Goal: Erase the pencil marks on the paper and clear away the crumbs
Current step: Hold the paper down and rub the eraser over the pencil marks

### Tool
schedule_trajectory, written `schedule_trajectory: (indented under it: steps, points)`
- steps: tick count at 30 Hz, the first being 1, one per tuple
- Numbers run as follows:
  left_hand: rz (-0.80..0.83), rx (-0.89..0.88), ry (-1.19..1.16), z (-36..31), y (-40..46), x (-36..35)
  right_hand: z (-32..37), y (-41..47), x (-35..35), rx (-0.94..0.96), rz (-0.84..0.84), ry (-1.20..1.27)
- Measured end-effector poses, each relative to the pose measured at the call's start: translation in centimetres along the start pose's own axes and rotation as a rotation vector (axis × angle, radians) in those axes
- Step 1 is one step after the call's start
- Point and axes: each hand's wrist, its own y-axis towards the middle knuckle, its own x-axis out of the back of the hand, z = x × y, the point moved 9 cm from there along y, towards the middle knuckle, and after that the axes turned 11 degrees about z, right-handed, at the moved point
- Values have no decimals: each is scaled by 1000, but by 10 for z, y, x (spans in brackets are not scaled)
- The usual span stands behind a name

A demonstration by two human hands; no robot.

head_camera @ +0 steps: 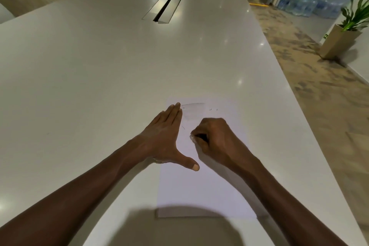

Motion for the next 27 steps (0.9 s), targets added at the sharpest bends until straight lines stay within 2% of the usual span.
schedule_trajectory:
  steps: [7,10,15,27]
  points:
    - [-5,11,2,0,0,-1,-3,-24,8,-108,2,171]
    - [5,11,-11,0,1,-1,-24,-36,22,-250,-135,370]
    - [-3,12,-28,-4,2,6,-57,-32,34,-349,-260,494]
    - [-190,-84,-175,-15,30,29,-66,-11,27,-292,-182,341]
